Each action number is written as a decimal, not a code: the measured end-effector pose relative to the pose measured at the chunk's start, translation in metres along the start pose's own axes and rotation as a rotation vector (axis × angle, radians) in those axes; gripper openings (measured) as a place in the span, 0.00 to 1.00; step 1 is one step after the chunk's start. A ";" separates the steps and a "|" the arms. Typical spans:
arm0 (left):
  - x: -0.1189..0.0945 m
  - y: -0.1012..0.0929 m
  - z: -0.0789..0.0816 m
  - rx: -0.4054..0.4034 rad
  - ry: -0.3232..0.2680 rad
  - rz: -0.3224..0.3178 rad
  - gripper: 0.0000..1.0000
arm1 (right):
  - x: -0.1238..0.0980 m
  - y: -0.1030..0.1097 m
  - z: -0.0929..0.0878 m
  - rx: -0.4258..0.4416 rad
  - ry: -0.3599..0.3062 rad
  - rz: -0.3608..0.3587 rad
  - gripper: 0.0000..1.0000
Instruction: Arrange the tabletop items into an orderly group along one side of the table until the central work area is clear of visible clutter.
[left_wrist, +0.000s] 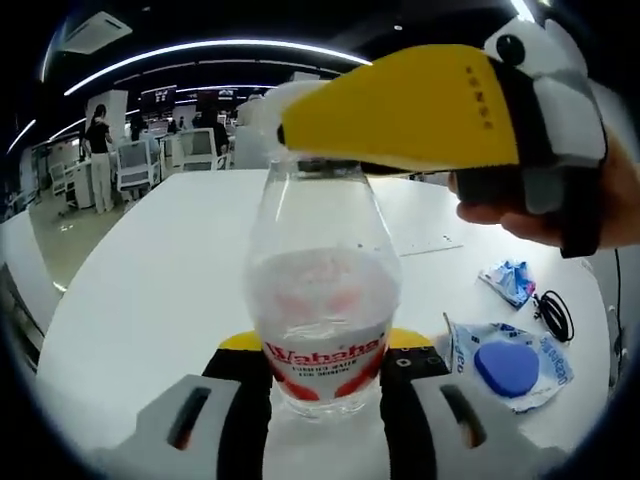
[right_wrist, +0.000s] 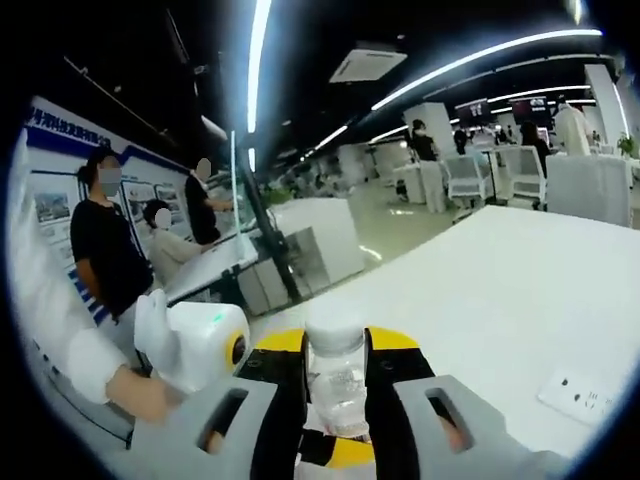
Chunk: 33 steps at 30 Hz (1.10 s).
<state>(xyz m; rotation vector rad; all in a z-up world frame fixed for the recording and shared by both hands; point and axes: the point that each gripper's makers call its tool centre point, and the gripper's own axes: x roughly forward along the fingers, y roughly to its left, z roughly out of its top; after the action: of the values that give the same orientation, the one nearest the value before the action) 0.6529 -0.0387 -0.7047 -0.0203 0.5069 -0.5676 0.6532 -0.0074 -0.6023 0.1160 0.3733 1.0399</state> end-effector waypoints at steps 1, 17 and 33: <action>0.000 0.000 0.000 -0.006 -0.001 0.006 0.41 | 0.000 0.001 0.000 -0.006 -0.003 0.010 0.18; 0.000 -0.008 -0.010 -0.042 0.005 0.039 0.43 | -0.019 0.011 -0.010 -0.027 -0.019 0.099 0.19; -0.016 -0.015 -0.018 -0.027 0.016 -0.057 0.49 | -0.022 0.015 -0.011 -0.050 -0.015 0.123 0.19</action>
<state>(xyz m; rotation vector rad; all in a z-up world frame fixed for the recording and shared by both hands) 0.6255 -0.0404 -0.7106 -0.0560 0.5309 -0.6176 0.6270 -0.0195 -0.6026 0.1027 0.3299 1.1683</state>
